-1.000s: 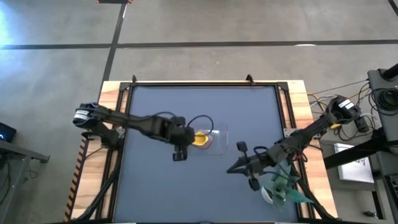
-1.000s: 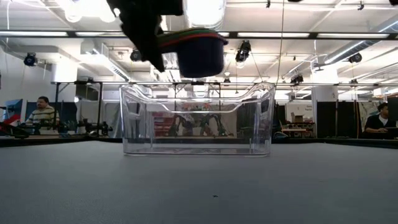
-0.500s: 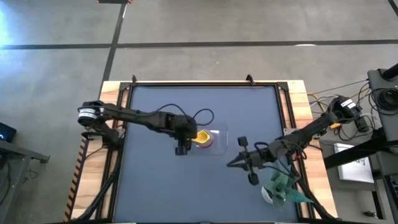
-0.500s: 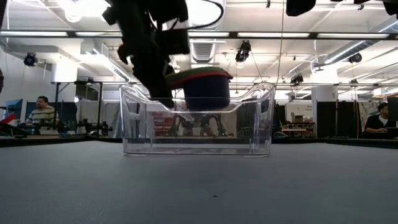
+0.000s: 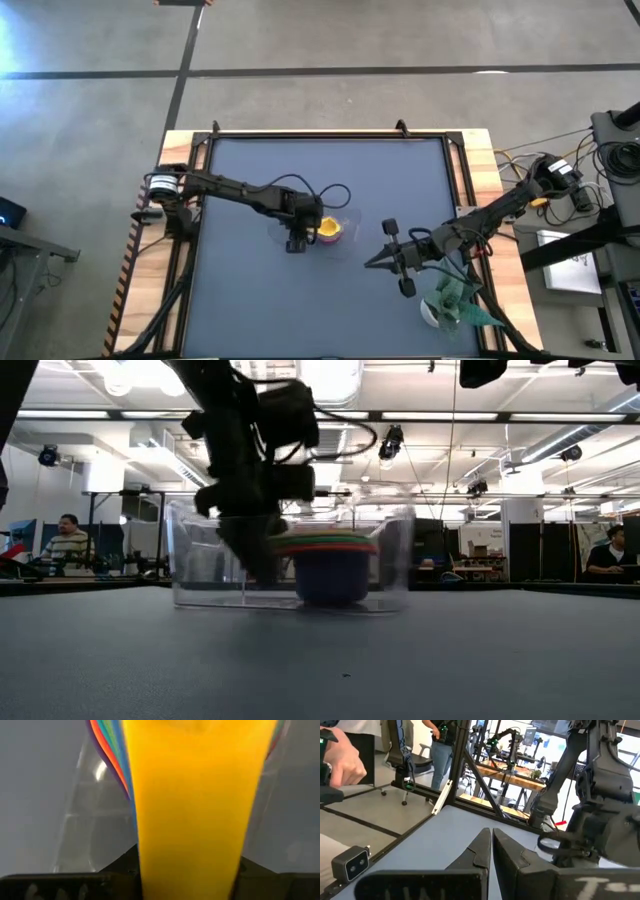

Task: Nest measuring cups in basket
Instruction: Put the nested measuring cups into the transparent bin

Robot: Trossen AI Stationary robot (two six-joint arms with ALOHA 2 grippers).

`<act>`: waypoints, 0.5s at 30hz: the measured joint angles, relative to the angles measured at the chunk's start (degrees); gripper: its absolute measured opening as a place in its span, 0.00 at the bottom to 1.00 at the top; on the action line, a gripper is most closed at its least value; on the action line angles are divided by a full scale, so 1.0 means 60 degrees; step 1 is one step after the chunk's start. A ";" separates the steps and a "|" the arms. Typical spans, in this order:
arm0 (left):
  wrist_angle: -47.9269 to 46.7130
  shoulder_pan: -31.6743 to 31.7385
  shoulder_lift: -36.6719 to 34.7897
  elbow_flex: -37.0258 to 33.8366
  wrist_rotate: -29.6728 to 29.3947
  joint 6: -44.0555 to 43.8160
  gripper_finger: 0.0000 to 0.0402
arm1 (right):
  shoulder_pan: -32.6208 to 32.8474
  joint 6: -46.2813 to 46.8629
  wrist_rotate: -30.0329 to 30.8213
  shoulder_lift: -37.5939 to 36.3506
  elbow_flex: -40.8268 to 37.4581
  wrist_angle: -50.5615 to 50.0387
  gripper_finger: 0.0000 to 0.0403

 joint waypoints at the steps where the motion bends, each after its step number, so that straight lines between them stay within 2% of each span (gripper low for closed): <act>1: -0.0021 0.0011 0.0016 0.0056 -0.0002 -0.0016 0.28 | 0.0000 0.0002 0.0000 0.0000 0.0000 -0.0001 0.02; 7: 0.0061 0.0009 0.0044 0.0291 -0.0002 -0.0090 0.30 | 0.0000 0.0045 0.0002 0.0003 0.0000 -0.0010 0.02; 12: -0.0021 0.0006 -0.0006 0.0487 0.0029 -0.0211 0.59 | 0.0000 0.0059 0.0000 0.0004 0.0000 -0.0051 0.02; 15: -0.0531 0.0002 -0.0001 0.0729 0.0029 -0.0346 0.72 | 0.0000 0.0073 0.0003 0.0004 0.0000 -0.0076 0.02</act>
